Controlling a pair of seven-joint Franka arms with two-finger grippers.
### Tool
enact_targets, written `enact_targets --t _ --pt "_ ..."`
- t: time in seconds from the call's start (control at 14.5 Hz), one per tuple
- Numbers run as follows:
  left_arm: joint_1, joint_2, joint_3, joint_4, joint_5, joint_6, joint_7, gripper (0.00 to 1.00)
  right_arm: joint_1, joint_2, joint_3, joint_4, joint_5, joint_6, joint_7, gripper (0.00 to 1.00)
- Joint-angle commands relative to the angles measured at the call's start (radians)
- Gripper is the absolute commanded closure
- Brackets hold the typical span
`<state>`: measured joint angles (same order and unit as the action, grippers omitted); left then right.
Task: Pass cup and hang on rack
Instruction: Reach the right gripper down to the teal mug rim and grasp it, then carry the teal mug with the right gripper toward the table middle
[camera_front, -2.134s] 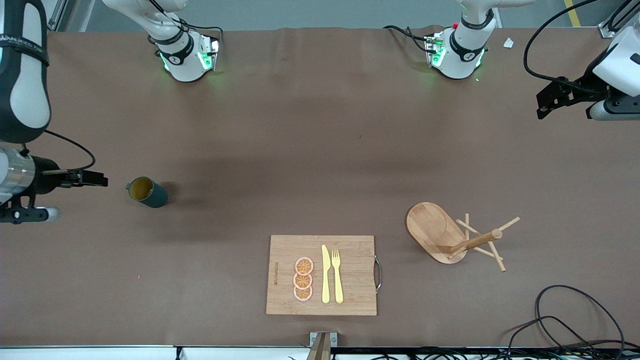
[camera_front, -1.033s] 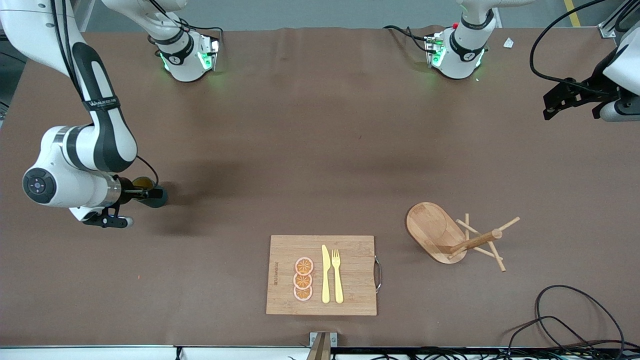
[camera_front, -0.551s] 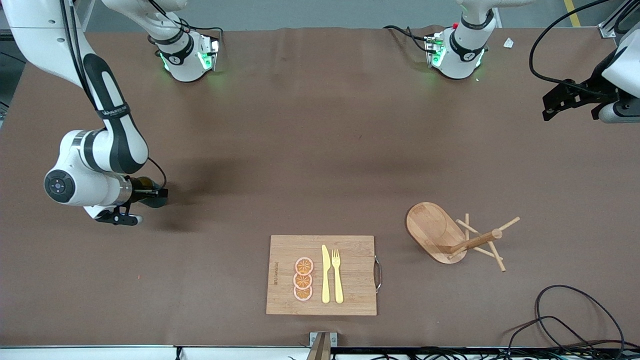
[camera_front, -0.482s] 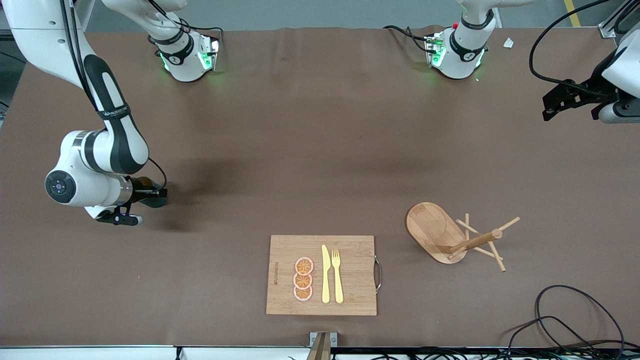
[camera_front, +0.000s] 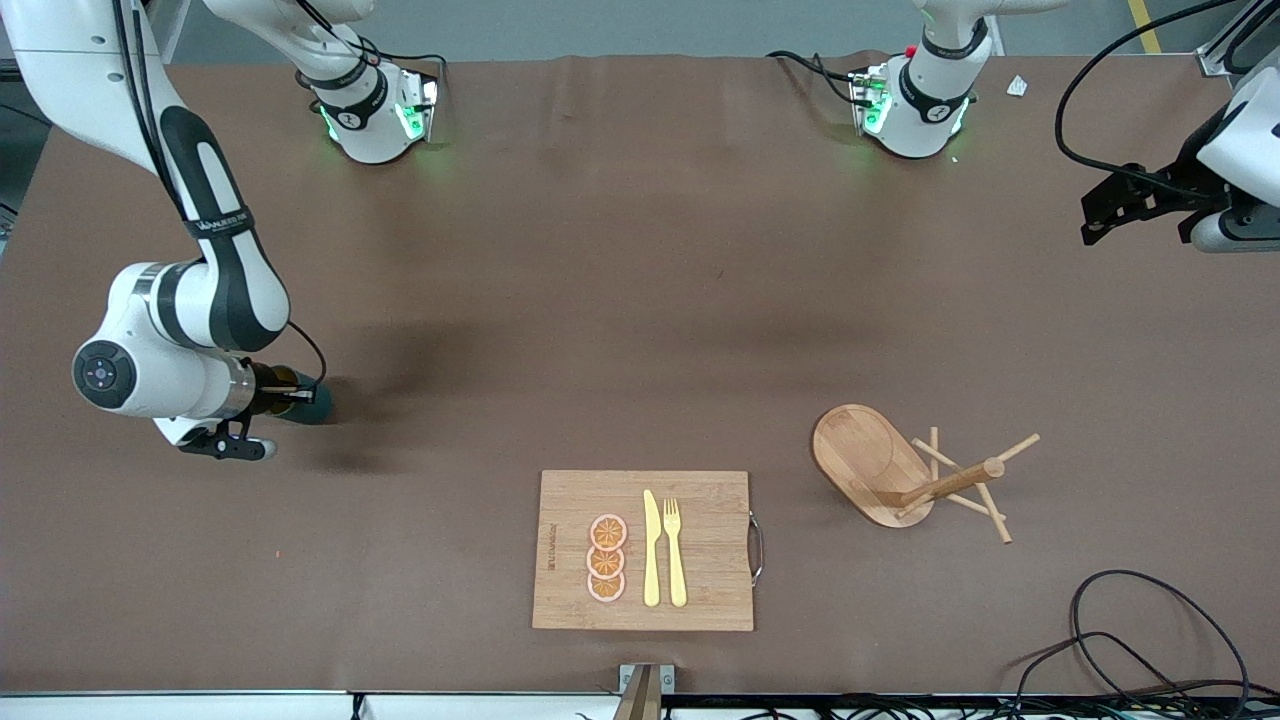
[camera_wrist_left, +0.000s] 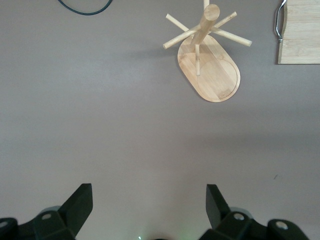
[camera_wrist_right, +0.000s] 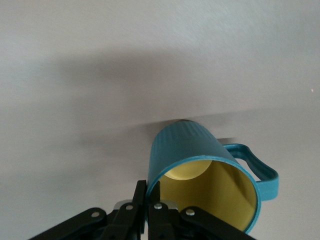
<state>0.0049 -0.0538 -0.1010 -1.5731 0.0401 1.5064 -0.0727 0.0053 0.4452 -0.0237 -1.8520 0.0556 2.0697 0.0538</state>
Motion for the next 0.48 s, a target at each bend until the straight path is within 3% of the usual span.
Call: enact_targets --t 0.0,0.21,0.41 --pt "0.001 0.008 -0.002 0.018 -0.011 0.002 0.004 0.0 0.077 -0.002 0.007 0.137 0.035 -0.13 0.064 1.0" --pt "-0.003 0.008 -0.003 0.018 -0.011 0.005 0.001 0.0 0.252 0.01 0.007 0.278 0.096 -0.207 0.37 1.0" --pt "-0.014 0.008 -0.012 0.018 -0.014 0.005 -0.006 0.0 0.443 0.075 0.007 0.387 0.191 -0.198 0.668 1.0"
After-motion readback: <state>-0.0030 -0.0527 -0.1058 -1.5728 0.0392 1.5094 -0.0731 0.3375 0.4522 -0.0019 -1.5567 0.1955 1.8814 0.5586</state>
